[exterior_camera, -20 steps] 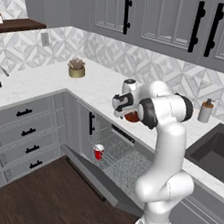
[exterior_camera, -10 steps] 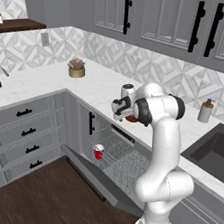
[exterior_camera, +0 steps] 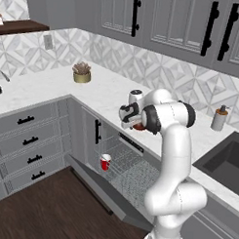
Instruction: Pick up the cup and bowl from the counter, place them in the dishwasher, and close the dishwasher door.
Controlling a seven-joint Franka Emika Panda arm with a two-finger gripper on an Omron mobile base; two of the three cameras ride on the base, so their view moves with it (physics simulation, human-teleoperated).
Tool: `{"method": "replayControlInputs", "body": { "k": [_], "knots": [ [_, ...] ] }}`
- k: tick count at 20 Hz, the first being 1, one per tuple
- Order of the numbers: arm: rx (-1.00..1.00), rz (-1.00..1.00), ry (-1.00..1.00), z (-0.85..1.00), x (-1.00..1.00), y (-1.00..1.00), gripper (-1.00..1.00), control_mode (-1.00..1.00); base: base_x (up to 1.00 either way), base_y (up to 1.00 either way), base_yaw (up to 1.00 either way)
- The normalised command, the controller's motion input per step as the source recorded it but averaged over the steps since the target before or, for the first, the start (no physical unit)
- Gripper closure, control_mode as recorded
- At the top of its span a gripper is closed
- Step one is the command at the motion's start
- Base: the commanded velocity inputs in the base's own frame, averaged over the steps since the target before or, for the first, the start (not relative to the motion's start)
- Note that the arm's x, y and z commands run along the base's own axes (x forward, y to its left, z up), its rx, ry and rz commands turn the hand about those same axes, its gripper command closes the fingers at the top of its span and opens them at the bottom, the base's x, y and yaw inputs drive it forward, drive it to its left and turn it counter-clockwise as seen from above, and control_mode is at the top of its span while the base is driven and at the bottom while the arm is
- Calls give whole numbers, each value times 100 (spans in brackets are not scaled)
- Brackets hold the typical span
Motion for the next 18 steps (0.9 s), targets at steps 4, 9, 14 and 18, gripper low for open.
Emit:
{"method": "replayControlInputs", "body": {
  "k": [4, 9, 14, 18],
  "knots": [
    [0, 0, -1, -2, 0, -7, 100, -100, 0, 0, 0],
    [0, 0, -8, 1, -5, -21, 100, -100, 0, 0, 0],
    [0, 2, -8, 5, -46, 7, 100, -100, 0, 0, 0],
    [2, 0, -9, 38, -73, 24, 100, -100, 0, 0, 0]
  ]
}}
